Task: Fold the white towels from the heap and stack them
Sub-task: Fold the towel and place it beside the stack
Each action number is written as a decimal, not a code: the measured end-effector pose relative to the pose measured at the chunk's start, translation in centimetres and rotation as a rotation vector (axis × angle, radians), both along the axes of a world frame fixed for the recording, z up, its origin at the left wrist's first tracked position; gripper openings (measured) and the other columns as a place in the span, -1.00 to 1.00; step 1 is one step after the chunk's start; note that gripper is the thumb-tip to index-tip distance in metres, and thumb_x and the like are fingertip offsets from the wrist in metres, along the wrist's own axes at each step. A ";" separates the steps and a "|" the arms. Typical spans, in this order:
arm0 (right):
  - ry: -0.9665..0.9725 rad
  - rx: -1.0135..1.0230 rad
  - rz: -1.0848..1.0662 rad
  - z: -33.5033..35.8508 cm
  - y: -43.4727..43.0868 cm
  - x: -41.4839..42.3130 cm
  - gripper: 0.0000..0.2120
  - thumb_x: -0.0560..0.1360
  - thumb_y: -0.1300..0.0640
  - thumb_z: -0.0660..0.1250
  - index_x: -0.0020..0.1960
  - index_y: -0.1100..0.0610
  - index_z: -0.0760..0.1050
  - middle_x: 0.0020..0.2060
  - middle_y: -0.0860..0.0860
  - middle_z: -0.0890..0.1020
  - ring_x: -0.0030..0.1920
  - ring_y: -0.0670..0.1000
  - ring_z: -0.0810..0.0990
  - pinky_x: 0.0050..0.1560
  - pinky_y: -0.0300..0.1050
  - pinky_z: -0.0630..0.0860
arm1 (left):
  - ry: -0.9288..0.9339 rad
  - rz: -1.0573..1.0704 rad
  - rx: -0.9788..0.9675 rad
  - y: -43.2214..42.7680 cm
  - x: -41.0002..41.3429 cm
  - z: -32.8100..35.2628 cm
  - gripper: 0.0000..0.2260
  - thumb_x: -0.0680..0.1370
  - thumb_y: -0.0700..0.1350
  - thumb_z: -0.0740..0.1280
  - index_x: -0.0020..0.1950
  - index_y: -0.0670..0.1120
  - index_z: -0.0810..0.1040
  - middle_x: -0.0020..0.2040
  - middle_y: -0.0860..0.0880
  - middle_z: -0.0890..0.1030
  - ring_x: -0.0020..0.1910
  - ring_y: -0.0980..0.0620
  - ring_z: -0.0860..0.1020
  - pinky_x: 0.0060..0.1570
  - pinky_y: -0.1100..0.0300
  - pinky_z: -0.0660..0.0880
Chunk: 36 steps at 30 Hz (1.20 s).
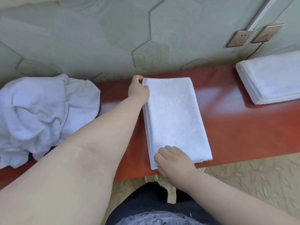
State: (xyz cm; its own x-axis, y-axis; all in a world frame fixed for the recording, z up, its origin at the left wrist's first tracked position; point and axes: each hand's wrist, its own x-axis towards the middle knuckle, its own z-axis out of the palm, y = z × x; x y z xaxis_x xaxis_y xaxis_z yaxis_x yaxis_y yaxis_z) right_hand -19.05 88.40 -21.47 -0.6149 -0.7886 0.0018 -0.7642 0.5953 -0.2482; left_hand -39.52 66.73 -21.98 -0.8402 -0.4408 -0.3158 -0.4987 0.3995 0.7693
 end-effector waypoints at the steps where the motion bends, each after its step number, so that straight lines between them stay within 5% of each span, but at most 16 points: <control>1: 0.016 0.038 0.016 -0.4 -0.2 0.4 -0.72 0.18 0.28 0.43 -0.23 0.05 0.40 -0.32 -0.04 0.37 -0.32 0.01 0.25 -0.33 -0.11 0.28 | -0.043 -0.026 -0.017 -0.1 0.4 0.0 -0.51 0.60 -0.09 0.39 0.51 -0.03 0.35 0.23 -0.07 0.62 0.22 -0.12 0.61 0.23 0.09 0.50; 4: 0.008 0.154 0.012 -1.5 -0.3 1.3 -0.66 0.10 0.31 0.42 -0.23 0.05 0.38 -0.32 -0.03 0.37 -0.32 0.03 0.29 -0.30 -0.12 0.22 | -0.141 -0.065 -0.074 -0.6 1.7 -0.7 -0.28 0.59 0.00 0.44 0.65 -0.06 0.15 0.37 -0.12 0.57 0.34 -0.14 0.55 0.34 0.03 0.46; 7: -0.016 0.072 0.013 -1.6 0.5 1.7 -0.80 0.38 0.09 0.46 -0.08 0.04 0.48 -0.18 -0.03 0.48 -0.21 0.04 0.42 -0.21 -0.10 0.40 | -0.201 -0.089 -0.148 -0.1 3.2 -1.2 -0.30 0.61 0.04 0.42 0.63 -0.15 0.17 0.45 -0.16 0.50 0.41 -0.18 0.50 0.31 0.05 0.42; 11: -0.087 -0.055 -0.113 -0.9 2.5 0.8 -0.65 0.59 -0.11 0.27 0.26 0.07 0.54 0.26 0.04 0.56 0.25 0.13 0.54 0.29 0.10 0.49 | -0.245 -0.106 -0.179 1.5 4.8 -1.2 -0.34 0.68 0.06 0.29 0.67 -0.13 0.08 0.55 -0.18 0.37 0.46 -0.20 0.43 0.33 0.01 0.39; 15: -0.127 0.118 -0.437 -2.2 4.5 -3.2 -0.38 0.65 -0.18 0.11 0.63 0.07 0.20 0.64 0.12 0.15 0.65 0.19 0.03 0.61 0.23 0.08 | -0.041 -0.339 -0.649 4.4 6.0 -1.9 -0.33 0.68 0.15 0.16 0.71 -0.01 -0.04 0.68 -0.19 0.04 0.64 -0.20 0.09 0.59 -0.13 0.10; 17: -0.186 0.253 -0.452 -3.4 5.6 -3.8 -0.28 0.62 -0.22 0.06 0.67 0.09 0.07 0.67 0.14 -0.04 0.66 0.20 -0.14 0.61 0.25 -0.05 | -0.011 -0.690 -0.771 6.5 7.2 -2.8 -0.34 0.68 0.22 0.04 0.71 0.06 -0.13 0.71 -0.11 -0.18 0.68 -0.15 -0.18 0.62 -0.17 -0.17; 19: -0.214 0.306 -0.389 -4.5 6.4 -2.6 -0.25 0.60 -0.24 0.07 0.67 0.14 0.11 0.67 0.18 -0.08 0.66 0.23 -0.12 0.58 0.24 -0.05 | -0.098 -0.883 -0.792 7.5 8.3 -4.0 -0.34 0.68 0.27 -0.02 0.71 0.11 -0.18 0.70 -0.04 -0.26 0.67 -0.11 -0.27 0.61 -0.14 -0.28; 23: -0.260 0.247 -0.133 -4.0 7.2 -1.7 -0.26 0.64 -0.29 0.02 0.69 0.06 0.02 0.67 0.14 -0.14 0.66 0.18 -0.19 0.58 0.19 -0.12 | -0.153 -0.729 -0.786 6.4 7.5 -5.0 -0.32 0.65 0.34 -0.05 0.69 0.15 -0.21 0.70 0.00 -0.27 0.66 -0.10 -0.30 0.60 -0.15 -0.29; 28: -0.234 0.242 -0.251 -2.1 7.1 -13.4 -0.28 0.65 -0.34 -0.16 0.68 -0.02 -0.20 0.66 0.05 -0.27 0.63 0.09 -0.38 0.63 0.13 -0.26 | -0.202 -0.580 -0.728 4.3 3.9 -5.2 -0.34 0.66 0.32 0.00 0.71 0.15 -0.12 0.71 0.02 -0.22 0.67 -0.07 -0.25 0.63 -0.15 -0.18; 36: -0.188 0.385 -0.150 -3.9 6.3 -28.1 -0.23 0.64 -0.35 -0.14 0.69 0.03 -0.23 0.65 -0.06 -0.29 0.65 0.12 -0.30 0.63 0.15 -0.22 | -0.288 -0.507 -0.746 2.7 1.2 -4.6 -0.37 0.68 0.27 0.01 0.71 0.10 -0.05 0.70 -0.07 0.04 0.66 -0.18 0.03 0.62 -0.15 -0.04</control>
State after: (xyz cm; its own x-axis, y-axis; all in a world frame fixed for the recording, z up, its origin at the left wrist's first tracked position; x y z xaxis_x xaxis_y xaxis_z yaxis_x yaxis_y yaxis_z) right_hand -47.10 94.67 -25.37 -0.6838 -0.6123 -0.3969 -0.6253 0.7720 -0.1139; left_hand -38.33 69.46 -26.62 -0.9208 -0.2160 -0.3247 -0.2611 0.9599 0.1021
